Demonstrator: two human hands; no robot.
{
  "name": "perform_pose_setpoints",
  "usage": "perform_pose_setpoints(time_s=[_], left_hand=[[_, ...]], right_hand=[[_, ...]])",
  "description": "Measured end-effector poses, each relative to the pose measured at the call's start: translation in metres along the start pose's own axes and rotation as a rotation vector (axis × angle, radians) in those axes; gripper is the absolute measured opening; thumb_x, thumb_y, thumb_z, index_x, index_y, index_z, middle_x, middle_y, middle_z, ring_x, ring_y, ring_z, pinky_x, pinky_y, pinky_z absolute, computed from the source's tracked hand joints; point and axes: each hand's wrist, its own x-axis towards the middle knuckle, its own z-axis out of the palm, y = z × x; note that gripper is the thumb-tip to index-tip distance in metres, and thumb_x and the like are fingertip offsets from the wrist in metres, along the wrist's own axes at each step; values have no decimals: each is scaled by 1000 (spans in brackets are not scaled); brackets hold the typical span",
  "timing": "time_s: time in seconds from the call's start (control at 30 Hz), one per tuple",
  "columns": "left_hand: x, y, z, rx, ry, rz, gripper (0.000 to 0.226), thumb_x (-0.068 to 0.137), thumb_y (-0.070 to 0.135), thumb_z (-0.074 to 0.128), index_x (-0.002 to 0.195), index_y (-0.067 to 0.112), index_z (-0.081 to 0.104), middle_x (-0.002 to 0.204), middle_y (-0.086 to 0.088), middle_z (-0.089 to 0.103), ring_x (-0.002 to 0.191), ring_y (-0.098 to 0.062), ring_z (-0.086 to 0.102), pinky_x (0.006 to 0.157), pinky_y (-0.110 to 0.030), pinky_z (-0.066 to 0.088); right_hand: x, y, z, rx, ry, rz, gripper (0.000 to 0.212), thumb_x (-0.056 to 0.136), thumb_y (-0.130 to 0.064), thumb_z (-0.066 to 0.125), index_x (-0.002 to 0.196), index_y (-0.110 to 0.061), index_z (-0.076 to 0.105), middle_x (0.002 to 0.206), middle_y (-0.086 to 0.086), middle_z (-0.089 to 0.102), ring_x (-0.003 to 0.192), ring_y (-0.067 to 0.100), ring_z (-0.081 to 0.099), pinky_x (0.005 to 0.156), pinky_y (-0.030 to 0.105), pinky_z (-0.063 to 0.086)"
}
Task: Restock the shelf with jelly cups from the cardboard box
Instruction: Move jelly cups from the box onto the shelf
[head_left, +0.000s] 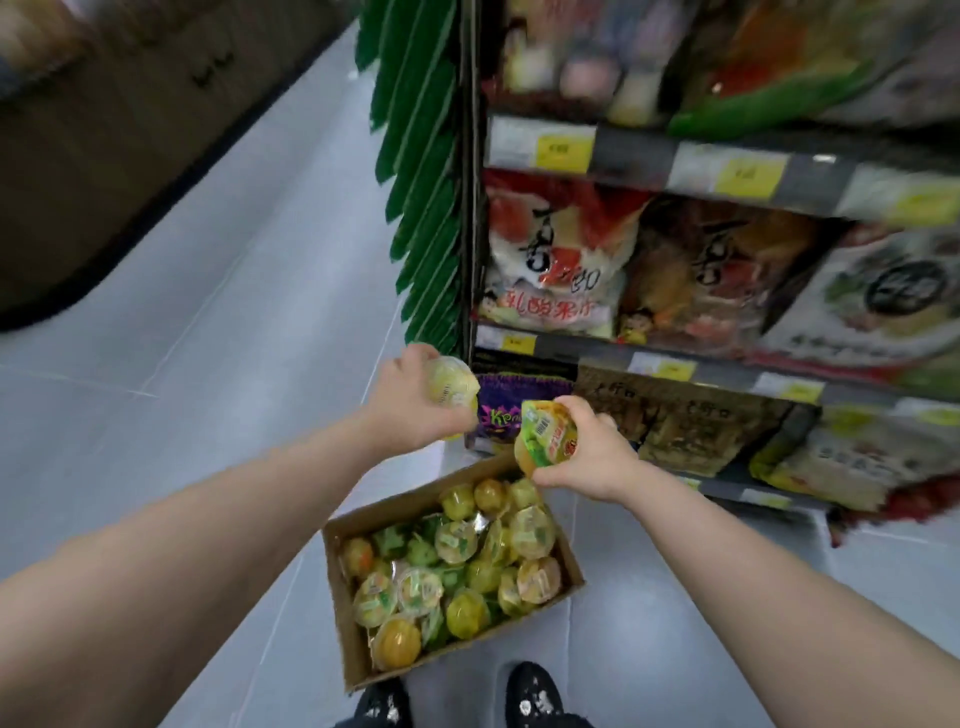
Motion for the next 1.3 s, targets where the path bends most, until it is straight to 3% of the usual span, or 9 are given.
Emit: perform_pose_setpoints(time_s=[0.17, 0.3, 0.43, 0.6, 0.77, 0.9, 1.0, 1.07, 1.3], left_hand=[[-53, 134, -97, 1, -10, 104, 110, 42, 60, 61, 144, 27, 34, 138, -14, 37, 127, -30, 41, 103, -40, 41], [-92, 232, -147, -21, 24, 301, 112, 46, 51, 71, 146, 21, 30, 137, -6, 45, 118, -23, 51, 92, -32, 46], [-128, 316, -169, -25, 110, 421, 116, 51, 48, 79, 150, 20, 25, 146, -7, 38, 126, -24, 46, 91, -29, 43], [-167, 413, -170, -149, 199, 488, 99, 66, 41, 82, 147, 20, 29, 146, -6, 38, 124, -27, 46, 96, -39, 47], [-214, 497, -163, -282, 334, 591, 98, 55, 44, 81, 141, 23, 39, 133, -3, 48, 105, -21, 55, 79, -32, 49], [-242, 548, -168, -328, 367, 702, 89, 63, 40, 79, 142, 27, 41, 132, 1, 49, 89, -16, 61, 61, -27, 49], [-251, 582, -172, -336, 416, 810, 85, 68, 32, 81, 143, 25, 42, 134, 2, 51, 111, -14, 55, 83, -26, 44], [-256, 606, -176, -339, 441, 877, 82, 66, 31, 83, 139, 24, 47, 133, 3, 54, 111, -11, 55, 91, -24, 43], [-247, 686, -185, -455, 425, 1073, 78, 67, 36, 85, 135, 21, 52, 133, 2, 54, 116, -9, 53, 92, -21, 40]], right_hand=[[-94, -64, -123, 11, 243, -5, 101, 68, -52, 76, 150, -29, 21, 135, 5, 37, 117, 23, 47, 92, 30, 40], [-156, -95, -210, 20, 438, -6, 109, 65, -53, 79, 150, -21, 19, 144, 5, 36, 125, 24, 45, 100, 36, 43], [-208, -102, -284, 71, 580, -39, 108, 60, -48, 83, 146, -14, 27, 137, 7, 42, 118, 24, 50, 94, 37, 49], [-272, -85, -372, 129, 724, -144, 101, 66, -42, 83, 147, -20, 27, 141, 3, 36, 123, 23, 46, 91, 32, 46], [-332, -61, -446, 268, 919, -318, 97, 67, -38, 84, 147, -20, 32, 146, 0, 40, 130, 19, 43, 106, 35, 40], [-360, -52, -491, 278, 1020, -425, 86, 67, -39, 85, 139, -24, 41, 132, -4, 52, 116, 14, 51, 93, 26, 43], [-368, -49, -521, 333, 1086, -494, 80, 66, -39, 86, 133, -28, 44, 116, -9, 55, 104, 10, 53, 83, 22, 40], [-370, -48, -541, 367, 1142, -531, 73, 65, -40, 86, 125, -31, 46, 107, -13, 55, 101, 10, 55, 82, 23, 42], [-370, -45, -616, 396, 1371, -674, 47, 66, -39, 85, 94, -37, 47, 103, -8, 62, 97, 11, 62, 77, 26, 51]])
